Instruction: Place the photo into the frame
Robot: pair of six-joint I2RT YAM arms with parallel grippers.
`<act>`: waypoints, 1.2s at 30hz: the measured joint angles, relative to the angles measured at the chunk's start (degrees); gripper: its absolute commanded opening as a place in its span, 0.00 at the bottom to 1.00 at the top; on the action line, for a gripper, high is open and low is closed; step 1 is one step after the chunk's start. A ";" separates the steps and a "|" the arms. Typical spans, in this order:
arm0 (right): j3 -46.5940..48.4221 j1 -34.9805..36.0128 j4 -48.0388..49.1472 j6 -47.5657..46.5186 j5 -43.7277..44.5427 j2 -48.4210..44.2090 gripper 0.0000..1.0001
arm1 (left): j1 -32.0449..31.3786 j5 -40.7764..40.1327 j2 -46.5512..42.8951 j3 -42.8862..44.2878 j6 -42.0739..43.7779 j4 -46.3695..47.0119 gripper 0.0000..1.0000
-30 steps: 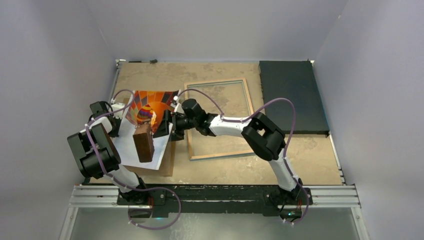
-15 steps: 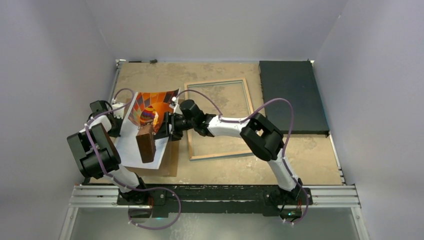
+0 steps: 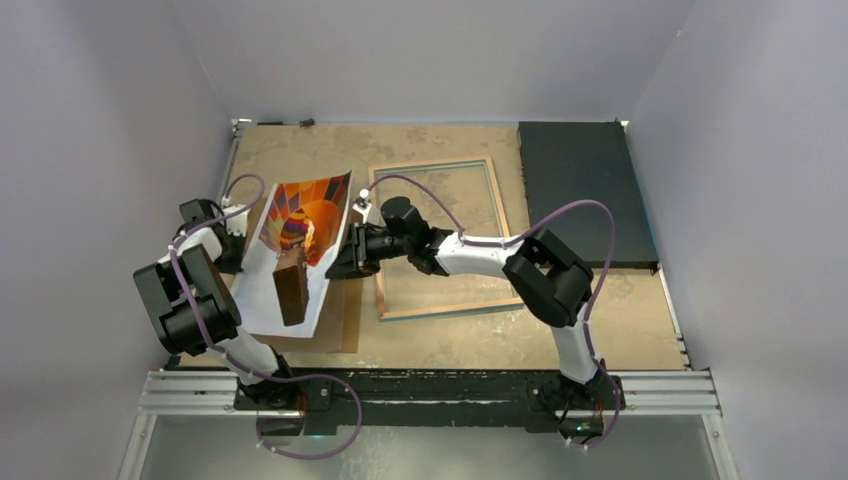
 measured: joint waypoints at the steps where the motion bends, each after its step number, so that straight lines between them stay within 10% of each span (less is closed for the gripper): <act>1: -0.28 -0.04 -0.07 0.02 -0.17 0.00 0.21 | 0.00 0.00 0.00 0.00 0.00 -0.02 0.00; 15: -0.55 -5.42 -10.54 -5.16 -0.66 -4.04 0.01 | -0.02 0.07 0.13 0.22 0.00 -0.33 0.00; 36: 12.94 -22.58 -48.96 -30.10 9.25 -18.16 0.00 | -2.54 0.90 0.33 3.34 -1.51 -8.13 0.05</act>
